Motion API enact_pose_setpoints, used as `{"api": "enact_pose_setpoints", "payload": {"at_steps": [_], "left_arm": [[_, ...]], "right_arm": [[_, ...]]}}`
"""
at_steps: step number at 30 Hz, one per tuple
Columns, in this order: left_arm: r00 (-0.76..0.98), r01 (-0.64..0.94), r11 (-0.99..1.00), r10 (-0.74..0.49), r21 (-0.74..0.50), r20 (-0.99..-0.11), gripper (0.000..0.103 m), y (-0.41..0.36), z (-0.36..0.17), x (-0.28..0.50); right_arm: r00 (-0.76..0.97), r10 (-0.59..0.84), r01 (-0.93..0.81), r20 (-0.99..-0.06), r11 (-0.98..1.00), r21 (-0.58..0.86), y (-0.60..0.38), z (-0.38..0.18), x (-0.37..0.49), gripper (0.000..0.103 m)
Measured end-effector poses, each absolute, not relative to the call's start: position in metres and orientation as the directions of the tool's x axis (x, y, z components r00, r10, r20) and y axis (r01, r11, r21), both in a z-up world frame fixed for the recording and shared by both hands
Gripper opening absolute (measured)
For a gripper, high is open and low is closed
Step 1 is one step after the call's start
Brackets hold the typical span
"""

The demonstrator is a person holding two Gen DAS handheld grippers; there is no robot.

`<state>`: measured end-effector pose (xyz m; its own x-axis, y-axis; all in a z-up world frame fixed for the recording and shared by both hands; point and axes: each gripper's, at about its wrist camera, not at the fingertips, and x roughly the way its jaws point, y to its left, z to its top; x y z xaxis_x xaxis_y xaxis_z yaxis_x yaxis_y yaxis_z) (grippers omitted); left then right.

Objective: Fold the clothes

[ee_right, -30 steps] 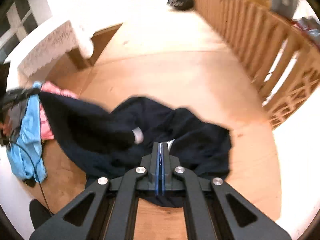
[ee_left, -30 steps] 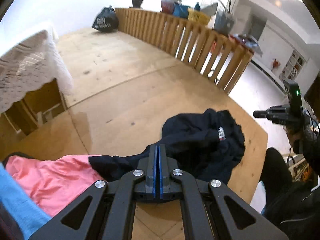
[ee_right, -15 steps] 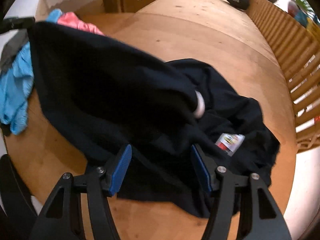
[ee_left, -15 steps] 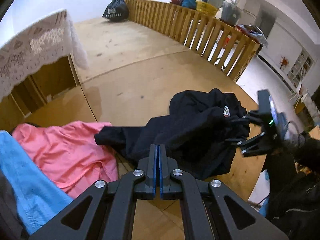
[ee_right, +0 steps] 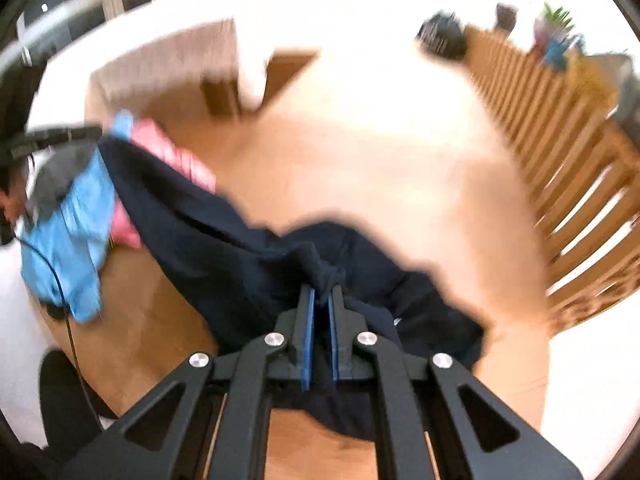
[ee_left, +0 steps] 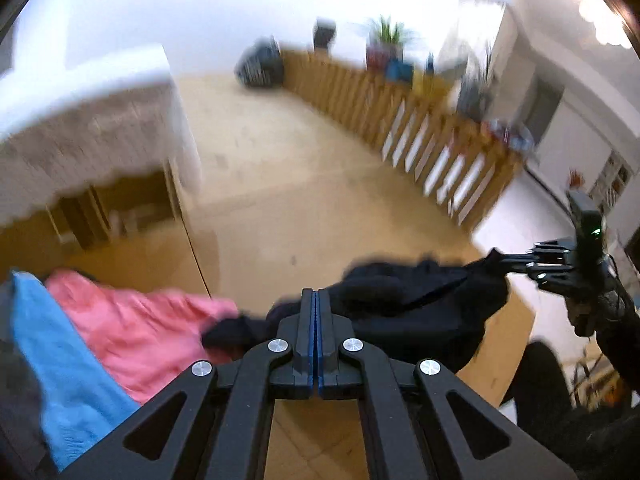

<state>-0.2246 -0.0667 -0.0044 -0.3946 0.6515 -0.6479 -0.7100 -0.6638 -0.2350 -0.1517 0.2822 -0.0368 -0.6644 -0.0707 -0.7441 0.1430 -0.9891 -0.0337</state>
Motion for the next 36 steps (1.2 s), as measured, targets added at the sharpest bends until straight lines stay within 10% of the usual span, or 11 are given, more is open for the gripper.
{"api": "enact_pose_setpoints", "payload": {"at_steps": [4,8,12,16,27,36], "left_arm": [[-0.472,-0.726,-0.653,0.701,-0.216,-0.535,0.000,-0.085,0.080,-0.200],[-0.463,-0.757,-0.644,0.648,-0.110,-0.605,0.000,-0.064,0.088,-0.170],[-0.362,-0.794,-0.596,0.620,-0.117,-0.696,0.002,-0.030,0.026,-0.157],[-0.262,-0.794,-0.588,0.564,-0.158,-0.783,0.007,0.000,-0.048,-0.163],[-0.140,-0.795,-0.587,0.419,-0.150,-0.897,0.039,0.072,-0.173,-0.245],[-0.032,-0.870,-0.469,0.368,-0.155,-0.929,0.030,0.116,-0.230,-0.265]], "right_arm": [[-0.766,-0.053,0.125,-0.641,-0.990,-0.067,0.295,0.046,-0.135,0.002],[-0.809,0.028,0.085,-0.587,-0.983,-0.163,0.298,0.080,-0.111,0.002],[-0.724,0.004,0.114,-0.690,-0.986,-0.125,0.311,0.028,-0.099,0.005],[-0.600,-0.013,0.119,-0.800,-0.990,-0.074,0.320,-0.064,-0.113,0.040],[-0.370,-0.098,0.057,-0.924,-0.995,0.083,0.358,-0.204,-0.192,0.040],[-0.319,-0.087,0.068,-0.944,-0.995,0.068,0.388,-0.236,-0.233,0.043]]}}
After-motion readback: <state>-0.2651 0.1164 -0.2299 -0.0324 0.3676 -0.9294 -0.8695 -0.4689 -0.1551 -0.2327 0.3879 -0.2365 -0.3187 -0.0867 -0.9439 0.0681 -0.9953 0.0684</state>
